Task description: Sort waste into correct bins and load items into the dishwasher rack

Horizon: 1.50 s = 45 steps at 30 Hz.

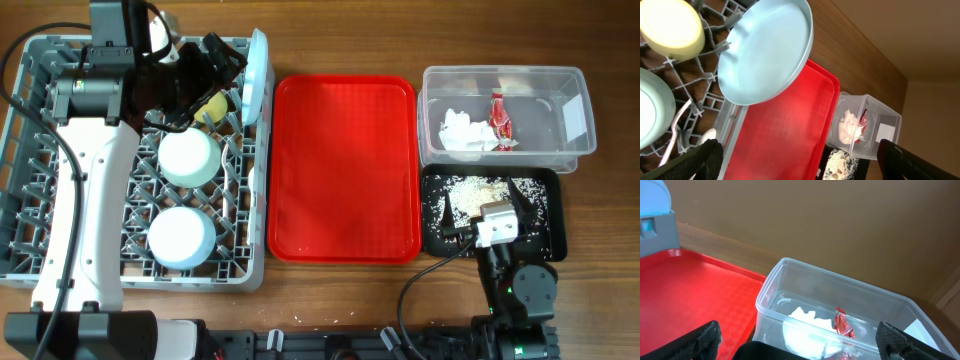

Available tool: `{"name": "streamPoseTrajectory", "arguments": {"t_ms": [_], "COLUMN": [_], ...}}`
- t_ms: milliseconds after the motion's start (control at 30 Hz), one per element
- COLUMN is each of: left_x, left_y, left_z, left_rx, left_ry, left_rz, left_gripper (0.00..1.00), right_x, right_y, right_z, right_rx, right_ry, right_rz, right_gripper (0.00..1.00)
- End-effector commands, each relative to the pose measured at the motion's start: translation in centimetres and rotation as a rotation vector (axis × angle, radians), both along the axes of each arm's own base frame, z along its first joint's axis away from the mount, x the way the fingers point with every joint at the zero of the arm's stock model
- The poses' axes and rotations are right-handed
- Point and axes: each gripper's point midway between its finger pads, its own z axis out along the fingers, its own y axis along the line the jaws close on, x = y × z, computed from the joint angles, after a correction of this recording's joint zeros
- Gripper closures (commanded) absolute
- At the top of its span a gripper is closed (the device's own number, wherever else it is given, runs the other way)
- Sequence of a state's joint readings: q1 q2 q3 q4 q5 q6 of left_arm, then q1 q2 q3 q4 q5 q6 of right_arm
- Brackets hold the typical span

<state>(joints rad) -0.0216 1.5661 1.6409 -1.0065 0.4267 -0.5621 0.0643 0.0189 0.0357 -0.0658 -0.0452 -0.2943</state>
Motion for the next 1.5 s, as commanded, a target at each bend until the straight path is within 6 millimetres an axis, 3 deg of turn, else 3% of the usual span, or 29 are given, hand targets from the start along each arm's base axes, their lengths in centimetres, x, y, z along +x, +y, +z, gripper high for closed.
{"name": "streamPoseTrajectory", "arguments": {"t_ms": [0,67,133,233,300,333,400,433,500,567,633,767,867,1100,1200,1267,1367,1467], "left_x": [-3.2,-7.0,-12.7,-20.4,-24.2,-26.3,-27.6,-27.4,-25.6,-23.2,-21.0,-18.7,-17.5,-15.3,-14.8,-14.8,-14.9,-14.9], "left_y": [0.1,0.2,2.0,4.0,5.9,7.7,8.8,9.1,9.1,8.9,8.4,8.1,8.2,8.2,8.8,8.7,6.5,6.3], "left_z": [6.2,11.2,16.1,18.4,17.4,14.7,10.4,7.2,4.1,3.6,4.4,4.9,2.6,-4.7,-9.0,-11.4,-11.3,-11.3], "left_rx": [0.005,0.005,0.065,0.118,0.172,0.228,0.267,0.280,0.262,0.195,0.127,0.074,0.071,0.103,0.219,0.404,0.668,0.723], "left_ry": [-0.176,-0.329,-0.511,-0.665,-0.721,-0.710,-0.691,-0.674,-0.729,-0.856,-1.021,-1.232,-1.247,-1.099,-0.946,-0.886,-0.985,-1.000], "left_rz": [-0.004,0.000,0.080,0.177,0.276,0.360,0.413,0.424,0.441,0.474,0.477,0.472,0.474,0.461,0.447,0.330,0.040,-0.001], "left_gripper": [0.00,0.00,0.00,0.00,0.00,0.00,0.00,0.00,0.00,0.00,0.00,0.00,0.00,0.00,0.00,0.00,0.00,0.00], "right_x": [-0.1,-0.1,-0.1,-0.1,-0.1,-0.1,-0.1,-0.1,-0.1,-0.1,-0.1,-0.1,-0.1,-0.1,-0.1,-0.1,-0.1,-0.1], "right_y": [0.4,0.4,0.4,0.4,0.4,0.4,0.4,0.4,0.4,0.4,0.4,0.4,0.4,0.4,0.4,0.4,0.4,0.4], "right_z": [0.4,0.4,0.4,0.4,0.4,0.4,0.4,0.4,0.4,0.4,0.4,0.4,0.4,0.4,0.4,0.4,0.4,0.4], "right_rx": [-0.015,-0.015,-0.015,-0.015,-0.015,-0.015,-0.015,-0.015,-0.015,-0.015,-0.015,-0.015,-0.015,-0.015,-0.015,-0.015,-0.015,-0.015], "right_ry": [-0.021,-0.021,-0.021,-0.021,-0.021,-0.021,-0.021,-0.021,-0.021,-0.021,-0.021,-0.021,-0.021,-0.021,-0.021,-0.021,-0.021,-0.021], "right_rz": [0.024,0.024,0.024,0.024,0.024,0.024,0.024,0.024,0.024,0.024,0.024,0.024,0.024,0.024,0.024,0.024,0.024,0.024], "right_gripper": [0.00,0.00,0.00,0.00,0.00,0.00,0.00,0.00,0.00,0.01,0.00,0.00,0.00,0.00,0.00,0.00,0.00,0.00]}}
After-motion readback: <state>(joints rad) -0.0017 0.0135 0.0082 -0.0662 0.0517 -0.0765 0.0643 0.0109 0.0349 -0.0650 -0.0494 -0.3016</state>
